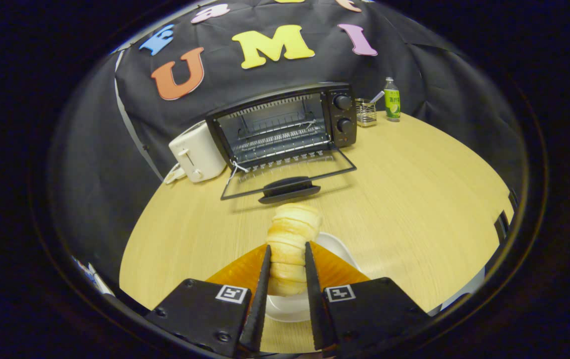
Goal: Open the toaster oven, put the food inside, and close the toaster oven door.
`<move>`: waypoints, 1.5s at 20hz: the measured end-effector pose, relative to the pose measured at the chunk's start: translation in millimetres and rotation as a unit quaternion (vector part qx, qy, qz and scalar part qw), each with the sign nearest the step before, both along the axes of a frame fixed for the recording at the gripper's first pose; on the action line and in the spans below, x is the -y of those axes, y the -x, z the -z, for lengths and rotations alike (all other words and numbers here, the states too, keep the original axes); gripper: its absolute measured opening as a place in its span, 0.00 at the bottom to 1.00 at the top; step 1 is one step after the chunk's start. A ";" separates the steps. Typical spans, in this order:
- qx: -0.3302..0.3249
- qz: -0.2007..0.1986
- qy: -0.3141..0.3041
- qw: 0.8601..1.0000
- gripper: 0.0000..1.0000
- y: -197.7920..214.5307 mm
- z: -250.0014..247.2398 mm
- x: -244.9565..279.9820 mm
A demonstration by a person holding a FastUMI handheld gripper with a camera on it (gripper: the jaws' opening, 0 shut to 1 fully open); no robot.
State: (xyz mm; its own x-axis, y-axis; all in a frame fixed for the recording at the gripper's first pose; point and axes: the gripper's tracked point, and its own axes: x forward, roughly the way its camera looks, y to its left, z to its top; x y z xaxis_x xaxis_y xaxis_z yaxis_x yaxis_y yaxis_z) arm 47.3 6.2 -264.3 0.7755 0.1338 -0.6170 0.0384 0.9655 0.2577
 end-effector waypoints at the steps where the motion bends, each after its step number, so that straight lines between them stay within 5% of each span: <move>1: 0.003 0.002 -0.016 1.000 0.44 -7.8 -9.6 -2.3; 9: 0.046 0.024 -0.081 0.995 0.43 -124.8 -57.4 4.9; 19: 0.066 0.085 -0.120 0.987 0.43 -255.7 -26.6 18.1; 30: 0.090 0.090 -0.095 0.987 0.49 -311.5 -6.4 9.3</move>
State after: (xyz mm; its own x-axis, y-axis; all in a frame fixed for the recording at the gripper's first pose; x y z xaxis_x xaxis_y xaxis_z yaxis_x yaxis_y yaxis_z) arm 358.9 -3.0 -257.9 0.8916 0.0853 -0.4446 0.1414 0.8805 0.4524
